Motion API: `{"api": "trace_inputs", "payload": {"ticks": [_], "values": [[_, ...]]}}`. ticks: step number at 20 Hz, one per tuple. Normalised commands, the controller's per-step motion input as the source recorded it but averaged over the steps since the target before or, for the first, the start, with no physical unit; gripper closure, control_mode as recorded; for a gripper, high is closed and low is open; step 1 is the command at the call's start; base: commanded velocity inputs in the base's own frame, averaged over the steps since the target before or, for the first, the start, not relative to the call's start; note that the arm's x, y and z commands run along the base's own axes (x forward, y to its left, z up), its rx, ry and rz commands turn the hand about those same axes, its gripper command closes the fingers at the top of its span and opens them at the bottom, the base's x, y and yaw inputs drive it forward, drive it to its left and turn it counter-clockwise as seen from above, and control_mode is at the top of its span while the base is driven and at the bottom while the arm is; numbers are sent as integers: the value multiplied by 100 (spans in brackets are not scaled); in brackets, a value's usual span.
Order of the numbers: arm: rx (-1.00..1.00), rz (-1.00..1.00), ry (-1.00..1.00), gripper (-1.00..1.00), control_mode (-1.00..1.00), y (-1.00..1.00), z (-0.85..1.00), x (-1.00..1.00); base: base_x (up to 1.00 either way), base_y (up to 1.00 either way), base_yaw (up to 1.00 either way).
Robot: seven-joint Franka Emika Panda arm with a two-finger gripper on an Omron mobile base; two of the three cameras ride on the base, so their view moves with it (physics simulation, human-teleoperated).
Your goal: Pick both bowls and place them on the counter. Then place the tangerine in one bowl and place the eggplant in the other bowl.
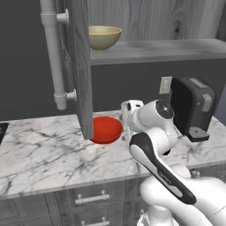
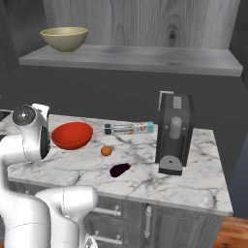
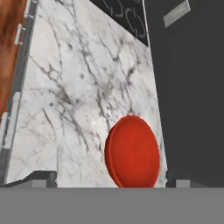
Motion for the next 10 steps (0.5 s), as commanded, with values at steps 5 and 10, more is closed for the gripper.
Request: {"api": "trace_inputs", "payload": {"ticks": [5, 10], "values": [[0, 11, -10, -100, -100, -20, 83, -56, 0, 0, 0], [0, 9, -8, -100, -100, -16, 100, -41, 0, 0, 0]]}}
